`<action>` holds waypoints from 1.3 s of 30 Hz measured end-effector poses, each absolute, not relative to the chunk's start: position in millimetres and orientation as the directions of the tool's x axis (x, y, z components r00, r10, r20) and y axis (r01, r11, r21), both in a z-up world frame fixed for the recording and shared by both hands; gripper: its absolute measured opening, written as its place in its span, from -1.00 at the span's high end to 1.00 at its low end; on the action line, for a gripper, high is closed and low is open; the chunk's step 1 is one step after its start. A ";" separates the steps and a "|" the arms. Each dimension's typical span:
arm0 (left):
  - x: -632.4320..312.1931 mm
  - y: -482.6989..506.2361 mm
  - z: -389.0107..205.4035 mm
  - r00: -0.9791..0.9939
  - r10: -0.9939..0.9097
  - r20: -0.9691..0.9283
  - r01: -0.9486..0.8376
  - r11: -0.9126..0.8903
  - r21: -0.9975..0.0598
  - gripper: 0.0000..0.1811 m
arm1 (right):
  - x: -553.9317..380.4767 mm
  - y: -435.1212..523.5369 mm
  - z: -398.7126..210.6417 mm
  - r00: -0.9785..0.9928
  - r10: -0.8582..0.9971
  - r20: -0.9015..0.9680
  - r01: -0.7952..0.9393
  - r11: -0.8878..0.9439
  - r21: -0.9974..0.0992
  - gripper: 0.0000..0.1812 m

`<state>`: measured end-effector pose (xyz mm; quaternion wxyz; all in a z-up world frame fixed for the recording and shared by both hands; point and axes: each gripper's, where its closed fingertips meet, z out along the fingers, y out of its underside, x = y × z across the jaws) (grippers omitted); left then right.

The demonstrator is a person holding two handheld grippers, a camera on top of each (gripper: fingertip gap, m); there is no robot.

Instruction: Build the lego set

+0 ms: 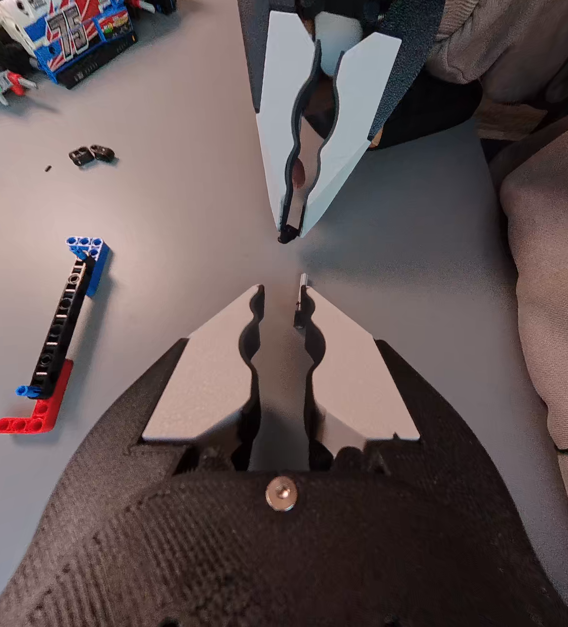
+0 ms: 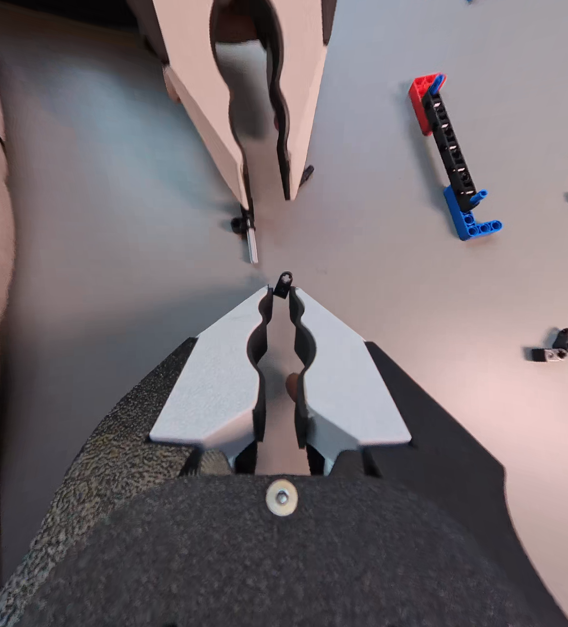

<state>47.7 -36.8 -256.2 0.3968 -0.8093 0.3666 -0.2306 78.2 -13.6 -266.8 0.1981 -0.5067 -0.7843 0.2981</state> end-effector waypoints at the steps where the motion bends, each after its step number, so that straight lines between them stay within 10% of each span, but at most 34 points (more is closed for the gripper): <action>1: 49.5 -35.4 -252.4 0.623 -0.780 0.060 -0.405 -0.388 -0.828 0.77 | 74.4 -16.5 -258.2 -0.384 0.921 -0.062 0.663 0.229 -0.713 0.92; 13: 68.9 -46.7 -180.1 0.534 -0.845 0.028 -0.150 -0.127 -0.980 0.79 | 63.1 -49.6 -173.9 -0.492 0.606 -0.625 0.436 -0.450 -0.780 0.92; 19: 66.2 -47.2 -165.0 0.460 -0.843 0.278 0.065 -0.280 -0.958 0.86 | 62.5 -52.8 -173.8 -0.537 0.670 -0.513 0.372 -0.358 -0.856 0.92; 39: 64.4 -45.0 -184.0 0.518 -0.837 0.173 -0.090 -0.254 -0.963 0.94 | 54.4 -46.8 -182.5 -0.486 0.814 -0.319 0.292 -0.193 -0.937 0.93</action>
